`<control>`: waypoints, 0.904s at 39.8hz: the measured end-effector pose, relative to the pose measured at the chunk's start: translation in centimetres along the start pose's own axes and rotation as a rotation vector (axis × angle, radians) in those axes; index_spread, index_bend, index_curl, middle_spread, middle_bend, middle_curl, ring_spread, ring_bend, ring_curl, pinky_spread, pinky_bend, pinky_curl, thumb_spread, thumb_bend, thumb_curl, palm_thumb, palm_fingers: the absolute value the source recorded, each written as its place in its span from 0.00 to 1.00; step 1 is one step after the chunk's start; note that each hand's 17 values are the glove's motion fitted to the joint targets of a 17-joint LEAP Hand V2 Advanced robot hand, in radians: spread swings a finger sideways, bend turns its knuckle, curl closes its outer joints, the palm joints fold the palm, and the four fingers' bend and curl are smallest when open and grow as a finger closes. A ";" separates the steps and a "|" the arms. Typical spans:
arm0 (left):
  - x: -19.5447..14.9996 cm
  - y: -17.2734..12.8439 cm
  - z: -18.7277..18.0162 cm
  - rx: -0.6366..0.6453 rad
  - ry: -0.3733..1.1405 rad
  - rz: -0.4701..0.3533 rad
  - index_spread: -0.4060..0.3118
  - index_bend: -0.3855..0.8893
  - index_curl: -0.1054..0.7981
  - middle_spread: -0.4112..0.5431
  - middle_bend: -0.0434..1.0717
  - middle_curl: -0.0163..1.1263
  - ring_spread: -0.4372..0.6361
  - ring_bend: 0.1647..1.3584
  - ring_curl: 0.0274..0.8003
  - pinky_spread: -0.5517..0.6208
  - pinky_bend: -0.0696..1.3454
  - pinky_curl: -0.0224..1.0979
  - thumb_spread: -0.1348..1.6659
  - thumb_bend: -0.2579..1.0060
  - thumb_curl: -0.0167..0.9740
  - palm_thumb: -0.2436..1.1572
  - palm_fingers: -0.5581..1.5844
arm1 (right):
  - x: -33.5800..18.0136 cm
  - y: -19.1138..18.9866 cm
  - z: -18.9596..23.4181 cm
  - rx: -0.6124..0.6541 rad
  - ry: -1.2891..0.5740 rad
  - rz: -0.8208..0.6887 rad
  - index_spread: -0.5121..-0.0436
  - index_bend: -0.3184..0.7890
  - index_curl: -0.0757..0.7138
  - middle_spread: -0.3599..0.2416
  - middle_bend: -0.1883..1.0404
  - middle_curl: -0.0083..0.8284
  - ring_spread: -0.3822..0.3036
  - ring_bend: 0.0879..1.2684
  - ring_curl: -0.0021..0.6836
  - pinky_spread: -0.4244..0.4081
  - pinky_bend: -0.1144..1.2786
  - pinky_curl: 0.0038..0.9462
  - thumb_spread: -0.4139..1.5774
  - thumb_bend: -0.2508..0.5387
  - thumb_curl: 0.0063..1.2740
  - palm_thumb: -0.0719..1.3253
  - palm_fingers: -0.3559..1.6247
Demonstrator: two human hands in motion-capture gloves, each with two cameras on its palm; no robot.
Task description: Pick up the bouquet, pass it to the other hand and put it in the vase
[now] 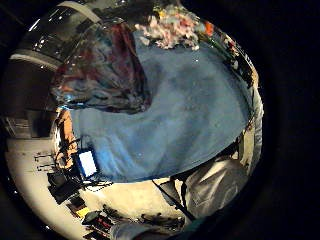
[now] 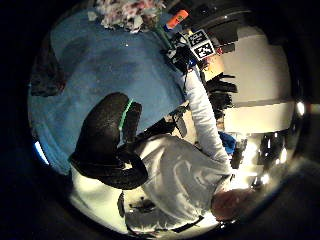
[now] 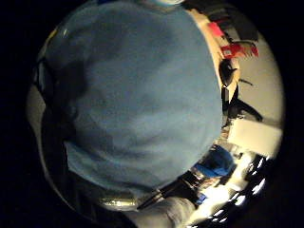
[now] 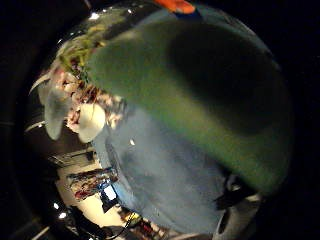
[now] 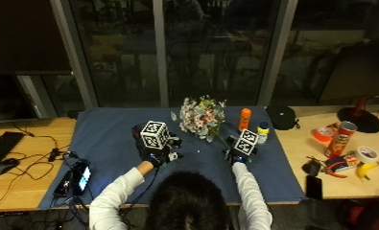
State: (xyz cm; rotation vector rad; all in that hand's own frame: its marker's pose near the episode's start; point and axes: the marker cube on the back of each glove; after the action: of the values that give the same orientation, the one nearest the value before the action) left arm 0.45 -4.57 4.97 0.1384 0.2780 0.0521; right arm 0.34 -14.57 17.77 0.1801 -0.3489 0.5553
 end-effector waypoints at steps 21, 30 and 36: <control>4.5 -7.6 -3.5 0.173 0.716 0.023 0.73 0.41 0.45 0.71 0.19 0.29 0.78 0.32 0.30 0.82 0.27 0.33 0.62 0.18 0.33 0.38 0.33 | -8.9 7.7 -10.2 0.070 -0.960 -0.338 0.64 0.75 0.70 0.35 0.78 0.76 0.30 0.73 0.79 0.25 0.59 0.50 0.58 0.31 0.39 0.76 0.90; 7.9 -10.2 -6.1 -0.001 1.140 0.032 0.74 0.40 0.44 0.73 0.20 0.30 0.74 0.36 0.33 0.78 0.30 0.34 0.60 0.19 0.34 0.43 0.35 | -13.3 8.1 -10.0 0.116 -1.228 -0.648 0.65 0.76 0.75 0.36 0.81 0.77 0.31 0.75 0.80 0.26 0.60 0.52 0.51 0.30 0.45 0.78 0.89; 9.1 -12.3 -5.3 -0.068 1.255 0.106 0.79 0.40 0.42 0.80 0.20 0.29 0.73 0.39 0.34 0.75 0.31 0.35 0.59 0.19 0.35 0.46 0.36 | -14.5 10.6 -9.5 0.021 -1.140 -0.386 0.64 0.75 0.77 0.37 0.82 0.77 0.31 0.76 0.80 0.27 0.61 0.52 0.48 0.29 0.48 0.79 0.88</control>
State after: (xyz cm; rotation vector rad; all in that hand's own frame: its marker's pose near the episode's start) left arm 8.12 -15.37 -4.30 0.0348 1.5198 0.2536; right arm -14.28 -10.27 4.32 0.5698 -1.3809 0.0162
